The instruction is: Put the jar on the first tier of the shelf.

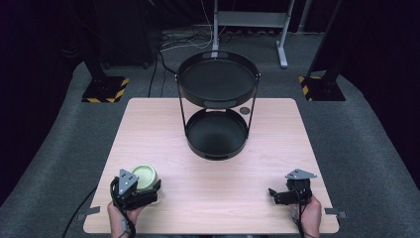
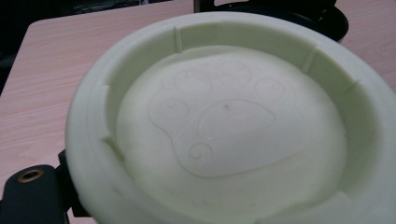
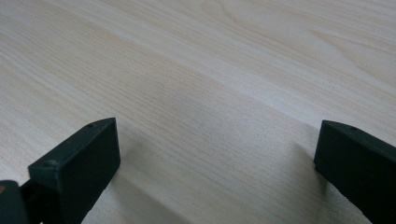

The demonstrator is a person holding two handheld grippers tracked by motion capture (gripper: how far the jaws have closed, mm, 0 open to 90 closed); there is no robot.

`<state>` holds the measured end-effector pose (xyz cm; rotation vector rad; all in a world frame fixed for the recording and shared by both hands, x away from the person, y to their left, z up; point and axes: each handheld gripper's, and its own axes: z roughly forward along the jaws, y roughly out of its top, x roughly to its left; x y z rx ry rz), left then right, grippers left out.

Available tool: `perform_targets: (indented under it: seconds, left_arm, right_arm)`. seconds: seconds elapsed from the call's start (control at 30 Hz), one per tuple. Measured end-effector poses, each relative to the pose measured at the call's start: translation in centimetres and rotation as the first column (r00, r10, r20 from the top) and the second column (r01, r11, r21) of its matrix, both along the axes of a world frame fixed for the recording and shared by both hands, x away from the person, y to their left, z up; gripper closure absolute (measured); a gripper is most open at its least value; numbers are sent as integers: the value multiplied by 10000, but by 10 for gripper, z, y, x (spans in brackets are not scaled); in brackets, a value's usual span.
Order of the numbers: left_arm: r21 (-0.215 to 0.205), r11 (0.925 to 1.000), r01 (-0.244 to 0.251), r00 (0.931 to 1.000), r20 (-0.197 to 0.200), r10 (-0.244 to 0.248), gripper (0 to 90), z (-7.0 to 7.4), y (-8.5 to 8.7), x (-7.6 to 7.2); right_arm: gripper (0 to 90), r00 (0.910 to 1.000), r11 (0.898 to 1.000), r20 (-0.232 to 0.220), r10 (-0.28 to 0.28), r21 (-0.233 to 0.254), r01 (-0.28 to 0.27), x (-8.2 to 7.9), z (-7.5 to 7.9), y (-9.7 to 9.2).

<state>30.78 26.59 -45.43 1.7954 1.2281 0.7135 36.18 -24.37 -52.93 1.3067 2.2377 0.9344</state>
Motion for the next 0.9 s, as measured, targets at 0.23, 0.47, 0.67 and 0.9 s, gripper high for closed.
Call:
perform_targets:
  seconds: [0.23, 0.47, 0.67, 0.9]
  left_arm:
    - [-20, 9995, 320, 9995, 11, -320, 115, 3, -11, 6]
    - [-4, 9982, 601, 9982, 75, -601, 115, 7, -21, 15]
    - [-39, 9967, 809, 9967, 118, -809, 115, 8, -29, 21]
    - [-135, 9945, 1039, 9946, 76, -1038, 115, 9, -35, 28]
  right_arm:
    - [0, 10000, 10000, -1, 1, 1, -1, 0, 0, 0]
    - [0, 10000, 10000, -1, 1, 4, -1, 0, 0, 0]
    - [0, 10000, 10000, 2, -1, 1, 1, 0, 0, 0]
    - [0, 10000, 10000, 2, -3, -1, 3, 0, 0, 0]
